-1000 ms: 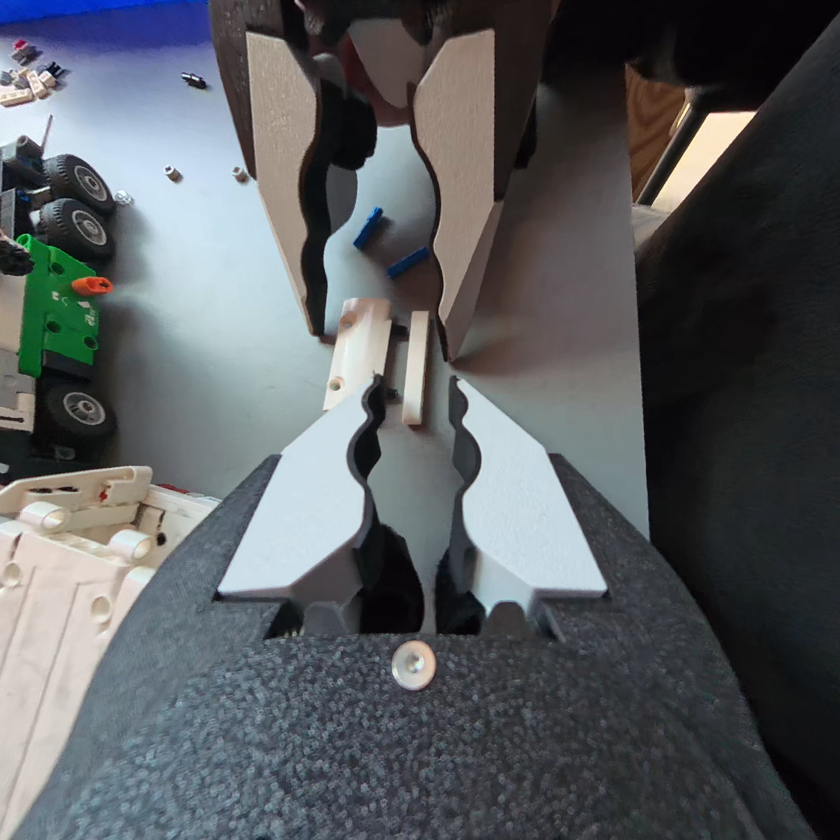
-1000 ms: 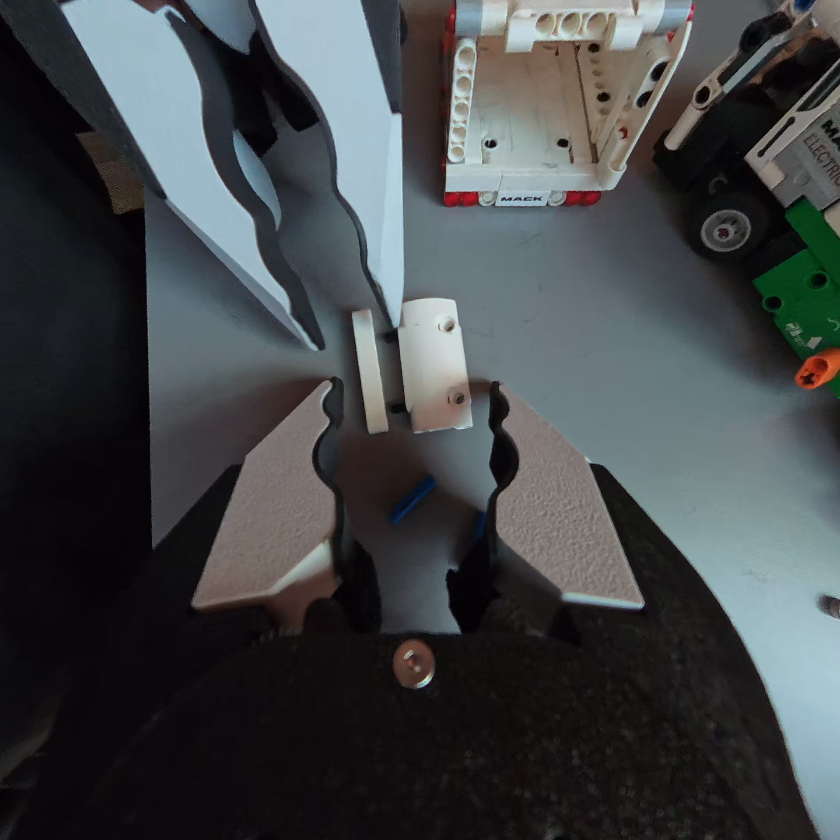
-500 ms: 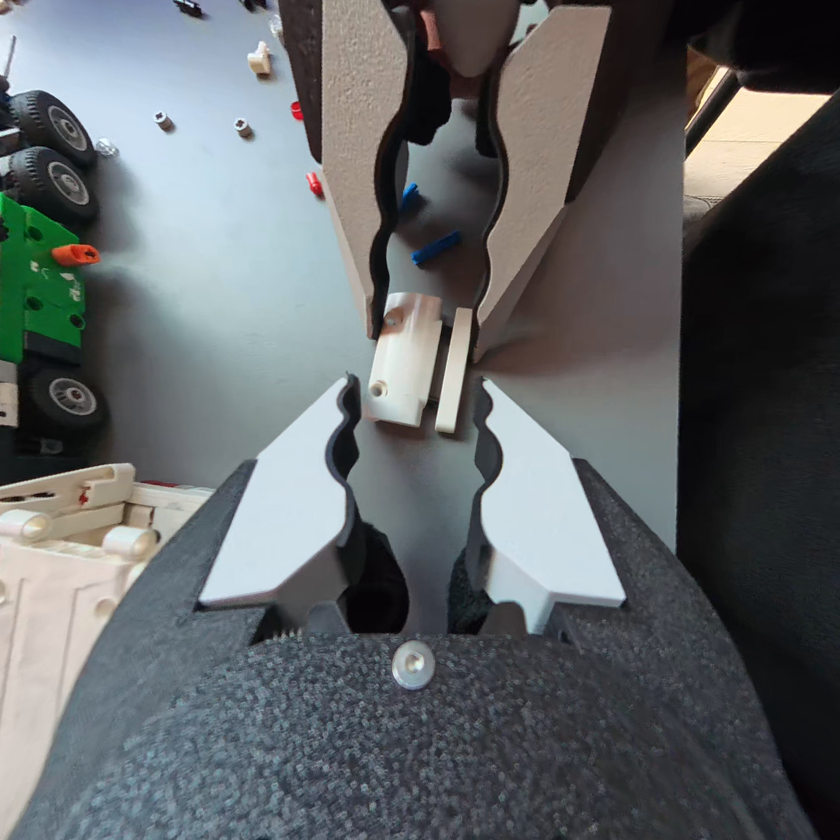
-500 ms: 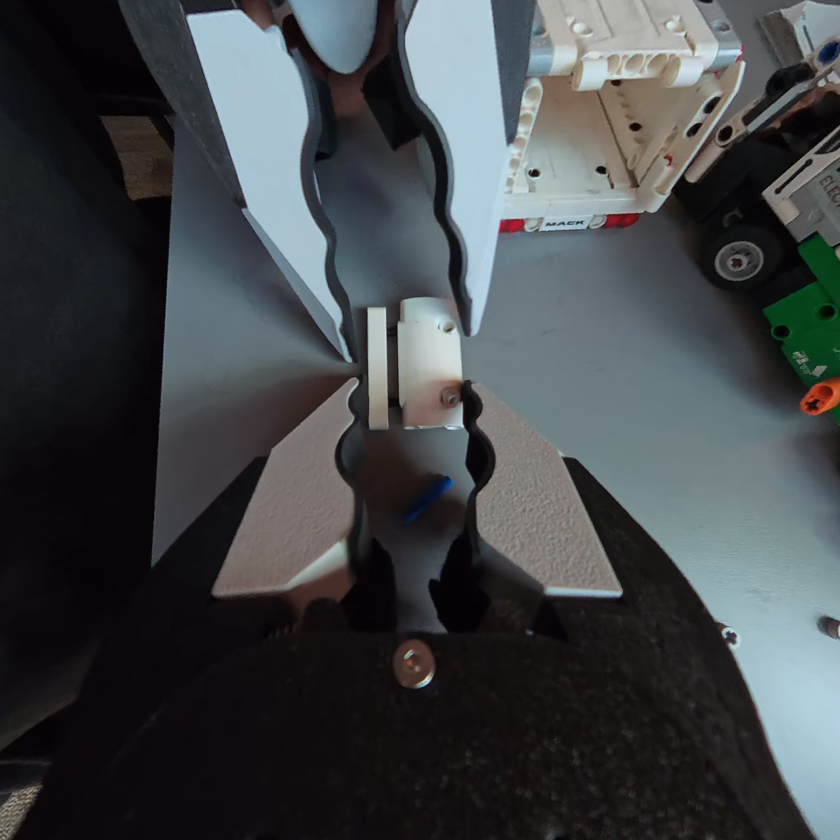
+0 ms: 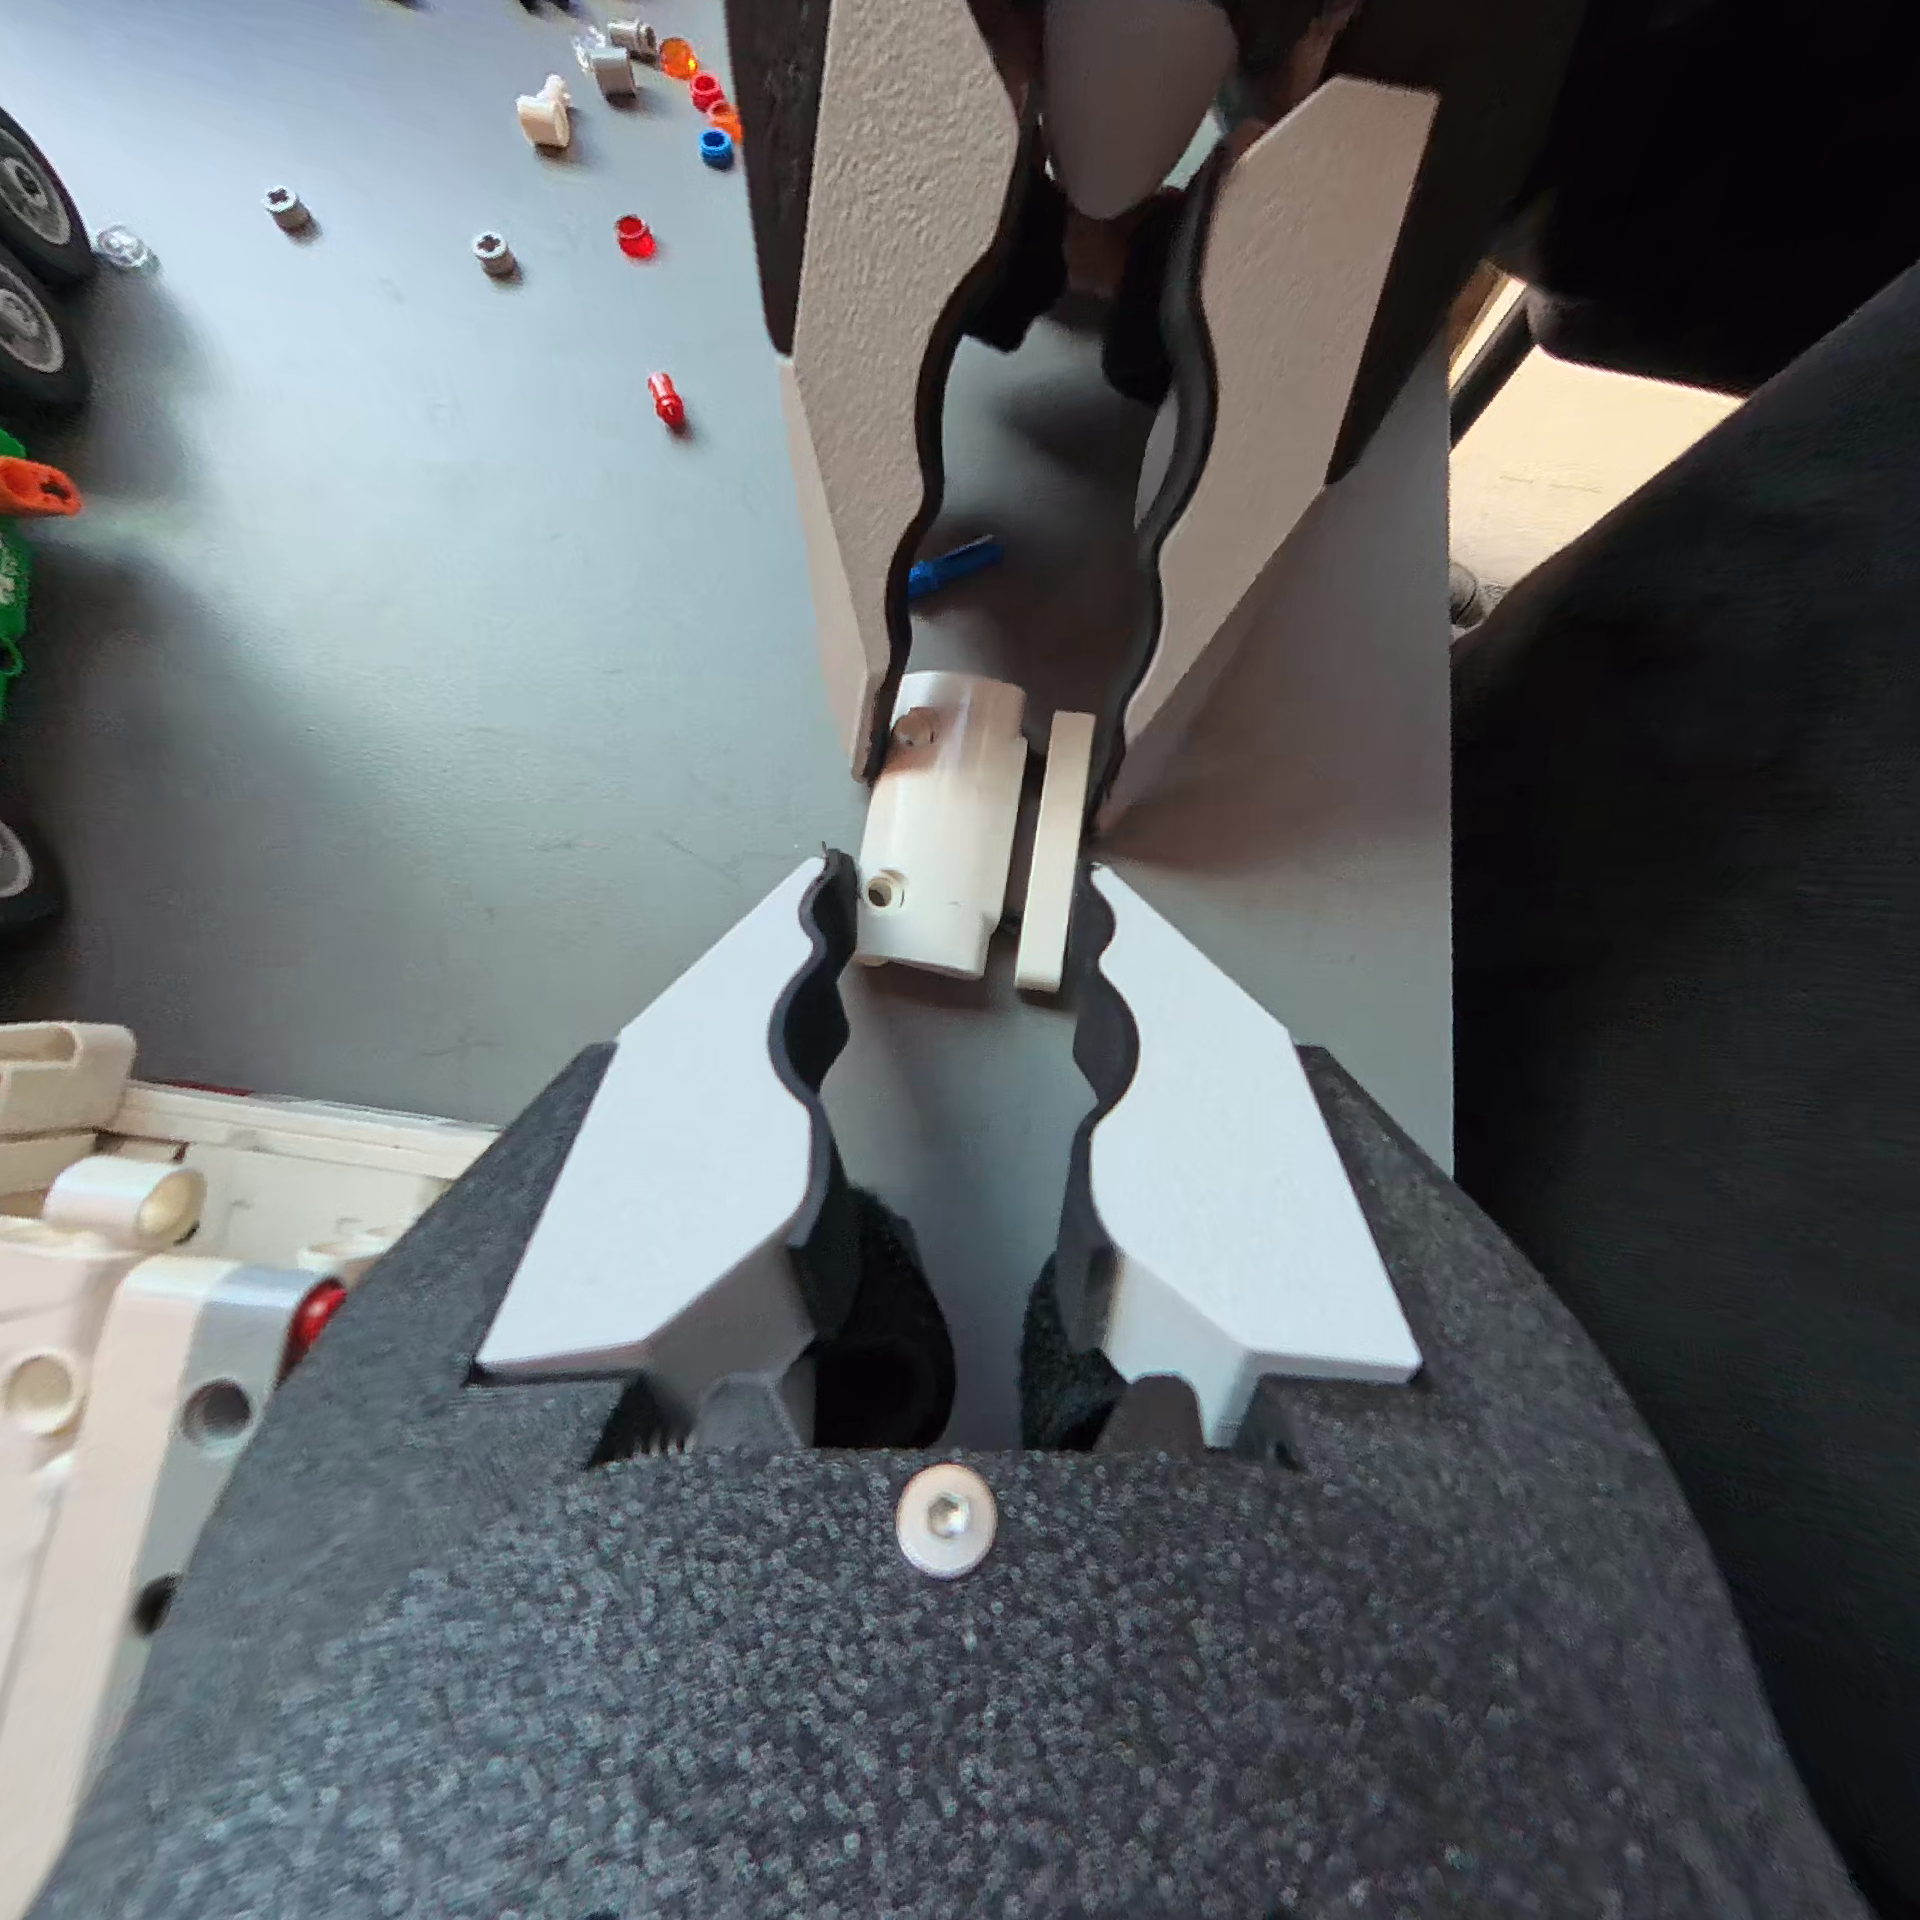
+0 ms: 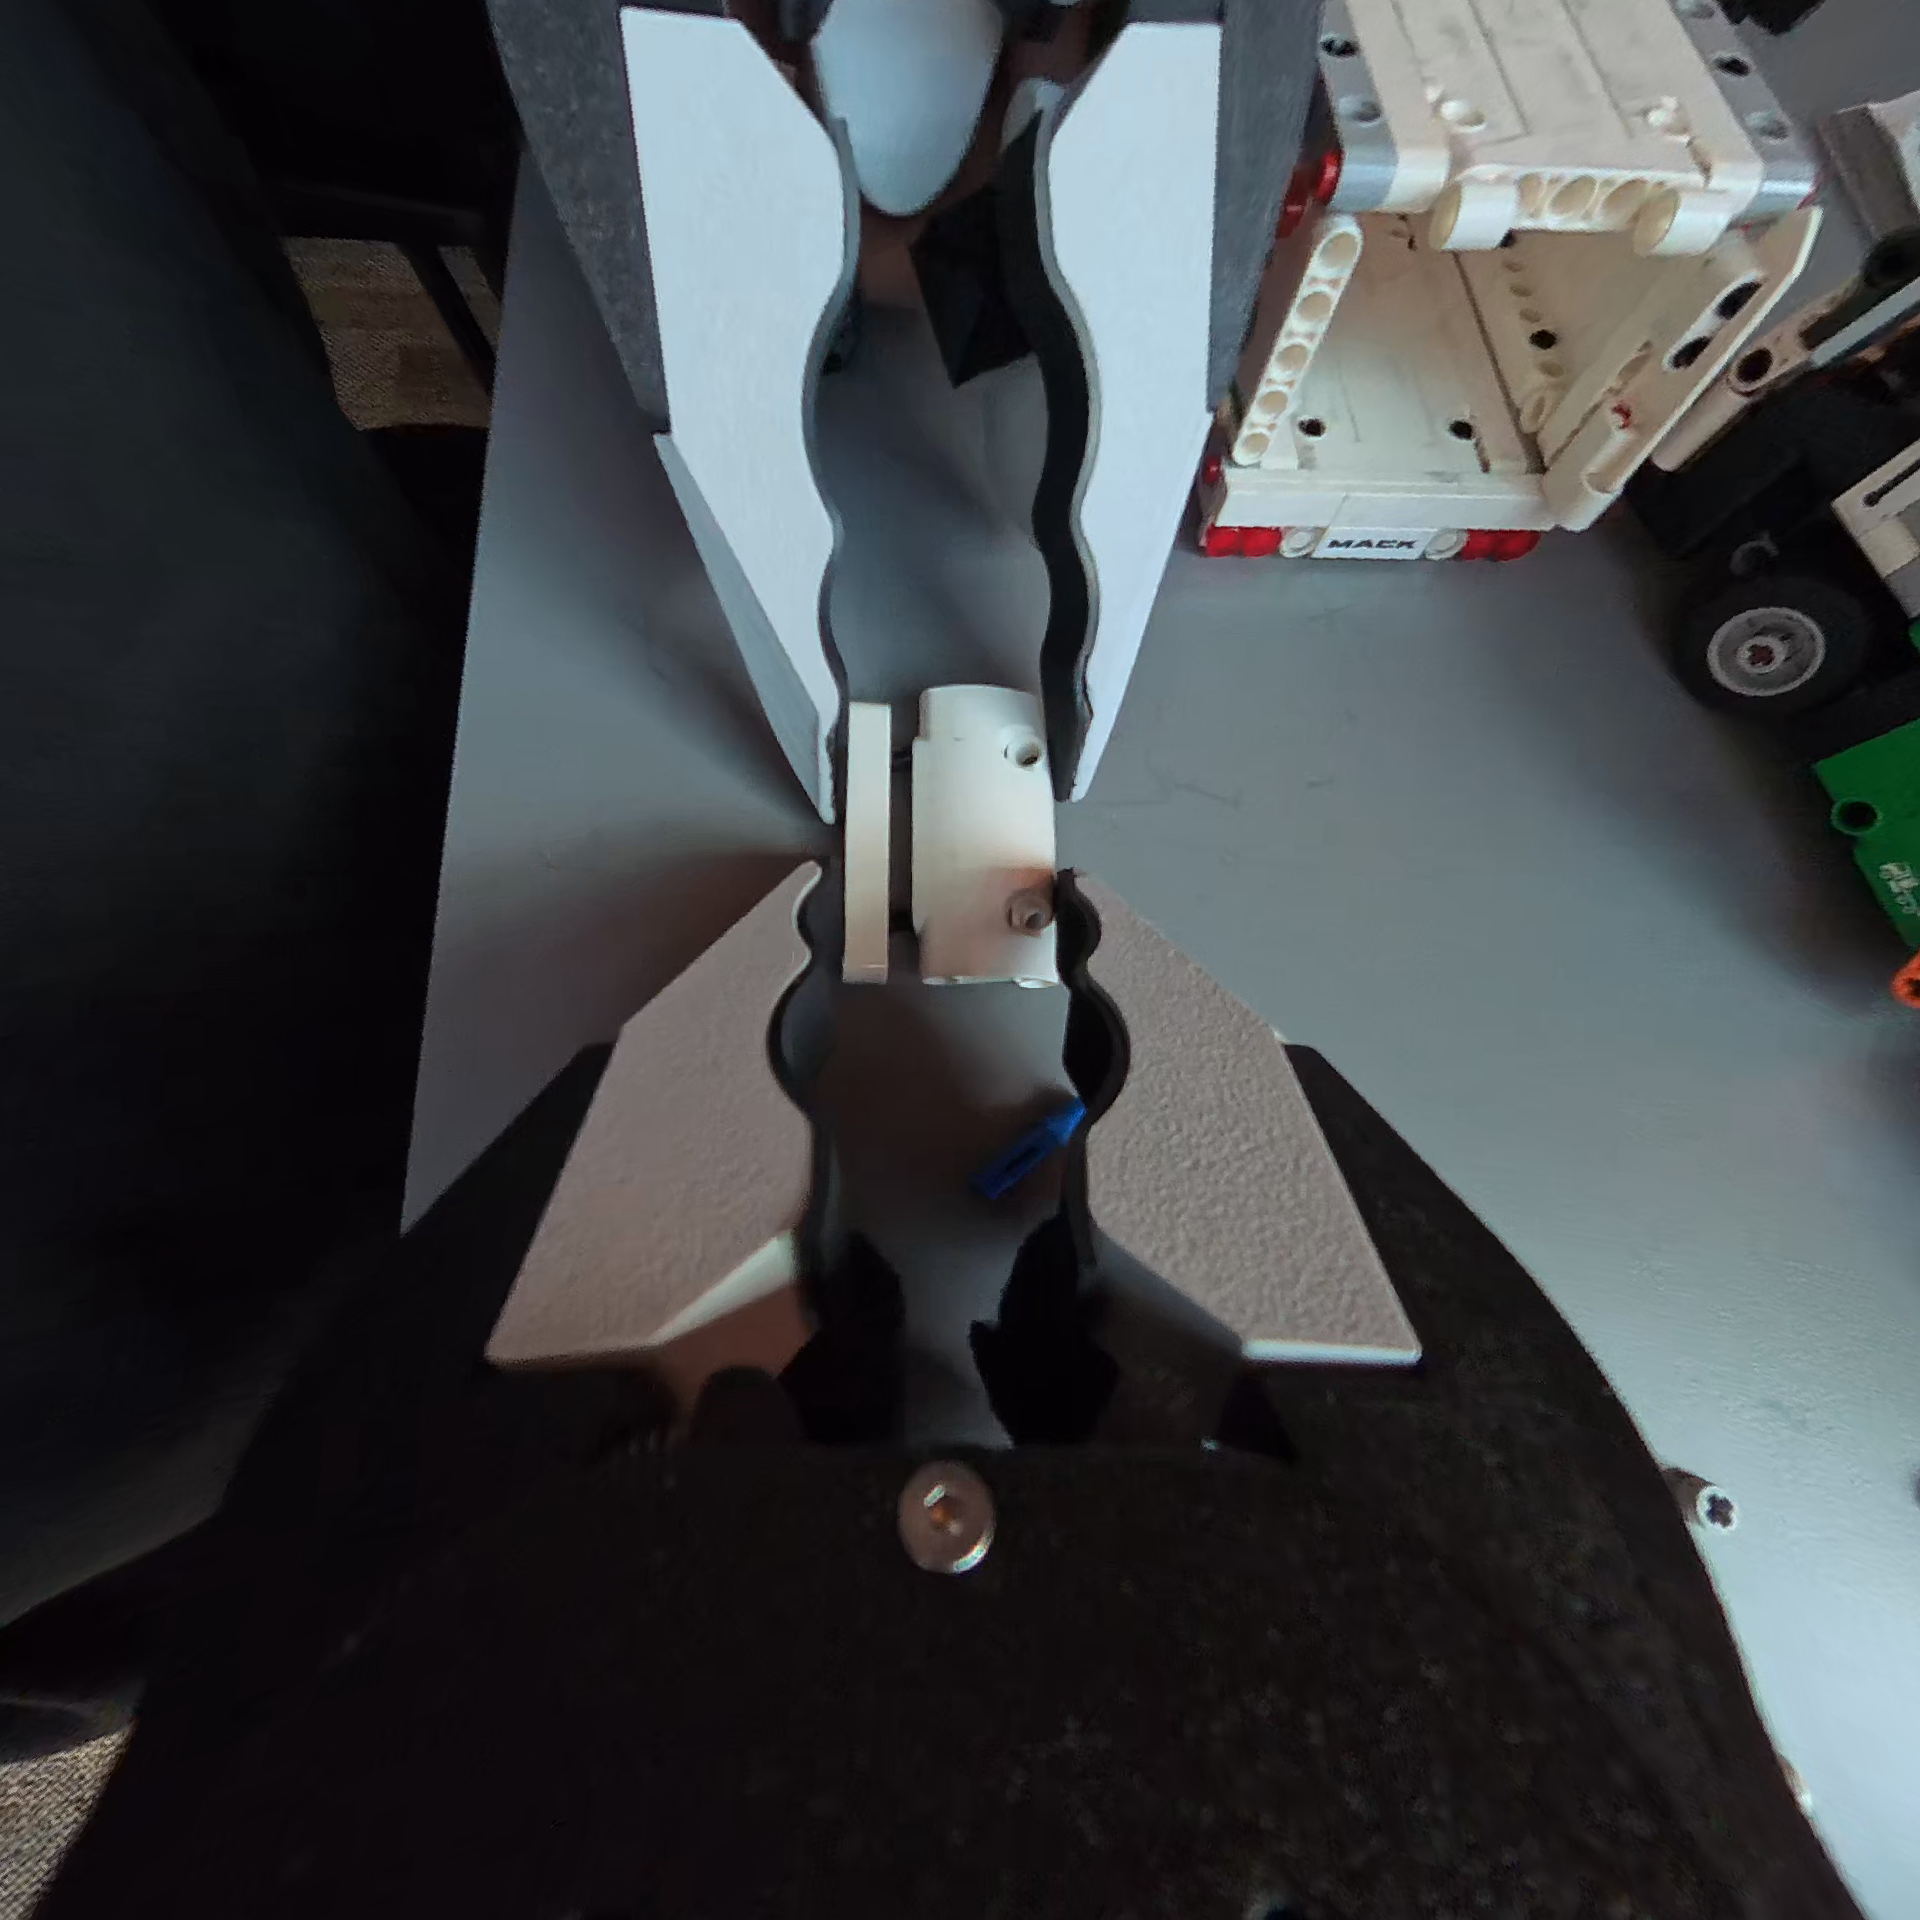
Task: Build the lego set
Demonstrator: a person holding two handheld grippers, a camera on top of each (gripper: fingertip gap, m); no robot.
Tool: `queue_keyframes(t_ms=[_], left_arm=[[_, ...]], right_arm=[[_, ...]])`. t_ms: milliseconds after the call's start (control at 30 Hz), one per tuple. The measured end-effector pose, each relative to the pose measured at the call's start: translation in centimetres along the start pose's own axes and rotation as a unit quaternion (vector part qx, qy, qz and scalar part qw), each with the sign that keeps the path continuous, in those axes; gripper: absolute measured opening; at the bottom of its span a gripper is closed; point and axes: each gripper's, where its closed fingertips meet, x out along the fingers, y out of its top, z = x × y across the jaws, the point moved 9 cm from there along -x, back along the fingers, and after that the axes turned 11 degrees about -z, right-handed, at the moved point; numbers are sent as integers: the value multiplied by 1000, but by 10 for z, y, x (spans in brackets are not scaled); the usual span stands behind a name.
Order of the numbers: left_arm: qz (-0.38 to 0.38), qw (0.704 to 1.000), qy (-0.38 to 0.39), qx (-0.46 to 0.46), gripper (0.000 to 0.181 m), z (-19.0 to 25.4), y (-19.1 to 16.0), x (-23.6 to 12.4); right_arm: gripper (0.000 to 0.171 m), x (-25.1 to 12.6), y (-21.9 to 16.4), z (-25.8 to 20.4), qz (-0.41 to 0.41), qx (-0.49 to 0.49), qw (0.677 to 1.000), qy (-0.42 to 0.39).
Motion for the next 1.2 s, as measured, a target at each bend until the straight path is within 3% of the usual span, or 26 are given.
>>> queue_keyframes(t_ms=[33, 433, 633, 767, 967, 1067, 1200], left_arm=[[4, 1000, -4, -4, 39, -1, -1, 0], [5, 1000, 6, 15, 39, 5, -2, 0], [6, 993, 59, 104, 41, 20, -13, -13], [0, 972, 143, 189, 35, 26, -19, -18], [-23, 914, 267, 306, 28, 36, -9, -7], [-26, 910, 260, 323, 12, 38, -8, -1], [-4, 925, 237, 296, 11, 35, -9, 0]], right_arm=[[39, 0, 0, 0, -1, 1, 1000, -2], [39, -1, 1, -1, -4, 28, 999, 18], [39, -2, -2, 2, 14, 59, 995, 84], [39, -3, -3, 5, 19, 70, 990, 123], [39, -4, -3, 11, 18, 92, 979, 184], [39, -5, -5, 13, 14, 96, 978, 187], [39, -7, -7, 13, 21, 98, 977, 190]])
